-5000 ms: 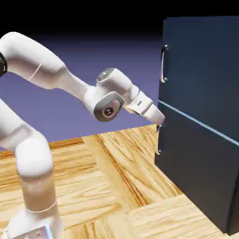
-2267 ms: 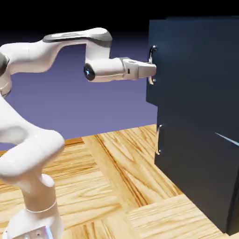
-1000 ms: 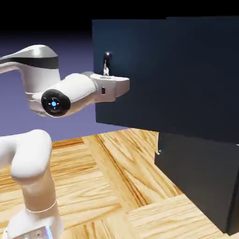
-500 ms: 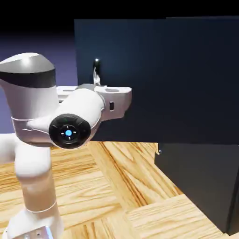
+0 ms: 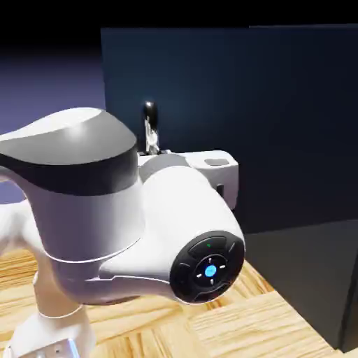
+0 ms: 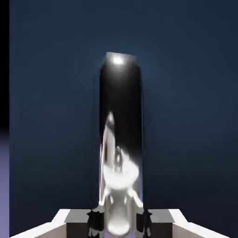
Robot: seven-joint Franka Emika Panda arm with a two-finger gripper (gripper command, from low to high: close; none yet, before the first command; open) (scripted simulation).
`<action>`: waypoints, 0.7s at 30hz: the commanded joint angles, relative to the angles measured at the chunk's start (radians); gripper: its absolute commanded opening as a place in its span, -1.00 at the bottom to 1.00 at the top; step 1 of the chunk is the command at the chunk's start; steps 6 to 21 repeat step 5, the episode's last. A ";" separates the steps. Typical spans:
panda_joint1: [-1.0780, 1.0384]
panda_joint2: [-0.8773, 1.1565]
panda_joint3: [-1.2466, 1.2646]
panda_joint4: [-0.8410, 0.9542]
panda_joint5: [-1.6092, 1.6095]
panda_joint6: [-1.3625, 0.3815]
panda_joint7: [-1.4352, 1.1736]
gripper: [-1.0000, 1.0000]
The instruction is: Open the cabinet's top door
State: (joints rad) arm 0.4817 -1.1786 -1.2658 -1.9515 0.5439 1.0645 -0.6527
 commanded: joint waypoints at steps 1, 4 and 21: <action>0.032 -0.003 -0.015 0.036 -0.006 -0.022 0.008 -1.00; 0.126 -0.013 -0.054 0.144 -0.018 -0.091 0.034 -1.00; 0.139 -0.015 -0.059 0.159 -0.020 -0.100 0.038 -1.00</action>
